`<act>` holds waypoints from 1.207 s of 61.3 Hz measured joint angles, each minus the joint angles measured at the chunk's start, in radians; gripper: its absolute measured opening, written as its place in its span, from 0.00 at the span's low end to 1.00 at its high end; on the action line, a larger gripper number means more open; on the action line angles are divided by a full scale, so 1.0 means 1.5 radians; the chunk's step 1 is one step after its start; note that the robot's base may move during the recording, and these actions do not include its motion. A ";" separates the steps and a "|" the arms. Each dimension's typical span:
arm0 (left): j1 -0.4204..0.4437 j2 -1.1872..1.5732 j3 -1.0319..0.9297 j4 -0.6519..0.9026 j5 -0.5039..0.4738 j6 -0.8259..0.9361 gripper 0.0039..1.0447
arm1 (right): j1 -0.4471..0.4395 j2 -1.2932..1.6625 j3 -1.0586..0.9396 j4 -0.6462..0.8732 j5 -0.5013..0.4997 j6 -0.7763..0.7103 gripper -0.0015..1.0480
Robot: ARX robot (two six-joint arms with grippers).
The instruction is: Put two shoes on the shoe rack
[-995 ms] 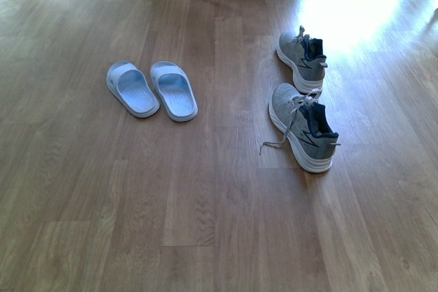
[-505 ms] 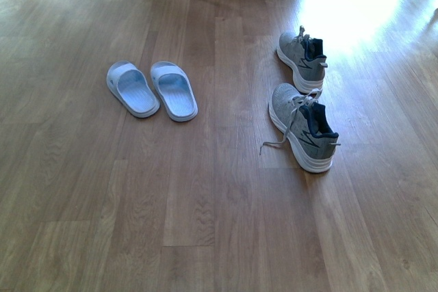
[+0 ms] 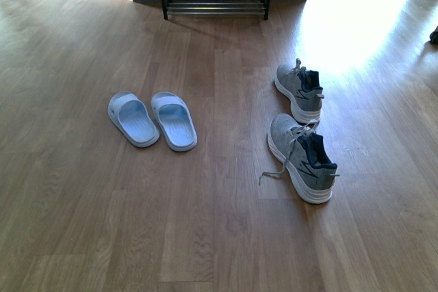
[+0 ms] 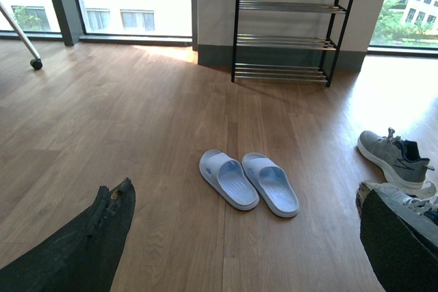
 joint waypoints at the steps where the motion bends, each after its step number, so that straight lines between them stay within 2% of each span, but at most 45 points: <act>1: 0.000 0.000 0.000 0.000 0.000 0.000 0.91 | 0.000 0.000 0.000 0.000 0.000 0.000 0.91; 74: 0.000 0.000 0.000 0.000 -0.002 0.000 0.91 | 0.000 0.000 0.000 0.000 -0.003 0.000 0.91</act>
